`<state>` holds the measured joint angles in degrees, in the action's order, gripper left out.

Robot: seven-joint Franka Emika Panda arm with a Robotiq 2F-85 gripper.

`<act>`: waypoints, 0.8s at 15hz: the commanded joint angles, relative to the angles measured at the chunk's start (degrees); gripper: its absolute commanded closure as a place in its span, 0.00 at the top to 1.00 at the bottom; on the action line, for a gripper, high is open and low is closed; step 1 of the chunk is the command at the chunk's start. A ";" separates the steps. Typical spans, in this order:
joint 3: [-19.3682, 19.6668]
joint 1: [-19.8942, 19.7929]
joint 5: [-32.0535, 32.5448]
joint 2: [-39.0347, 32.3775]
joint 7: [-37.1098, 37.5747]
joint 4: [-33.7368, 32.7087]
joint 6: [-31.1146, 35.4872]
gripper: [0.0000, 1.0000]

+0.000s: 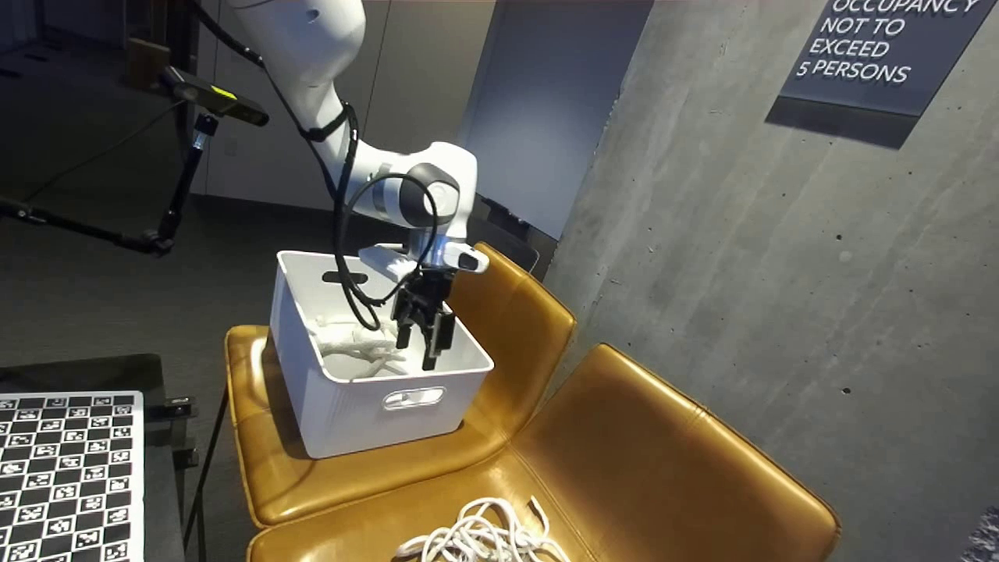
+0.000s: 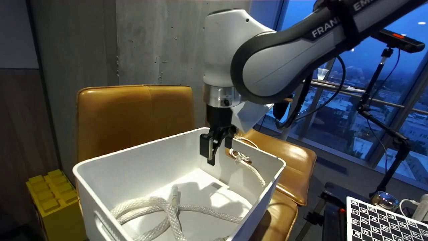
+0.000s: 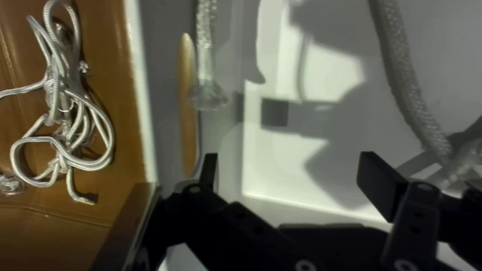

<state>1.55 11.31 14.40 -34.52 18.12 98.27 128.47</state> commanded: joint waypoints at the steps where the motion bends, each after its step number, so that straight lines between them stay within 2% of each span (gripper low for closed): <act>1: -0.88 -7.51 -5.77 8.82 -9.77 7.23 0.78 1.00; 4: -1.22 -14.15 -12.27 13.45 -20.26 10.82 3.32 1.00; 7: -0.44 -20.15 -18.46 14.97 -29.54 11.72 3.09 1.00; 9: 0.24 -23.16 -21.50 14.99 -33.74 11.17 2.13 1.00; 12: 0.55 -27.50 -26.70 11.38 -39.23 8.81 3.93 1.00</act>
<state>2.13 -13.31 -7.24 -20.99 -16.22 108.37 130.59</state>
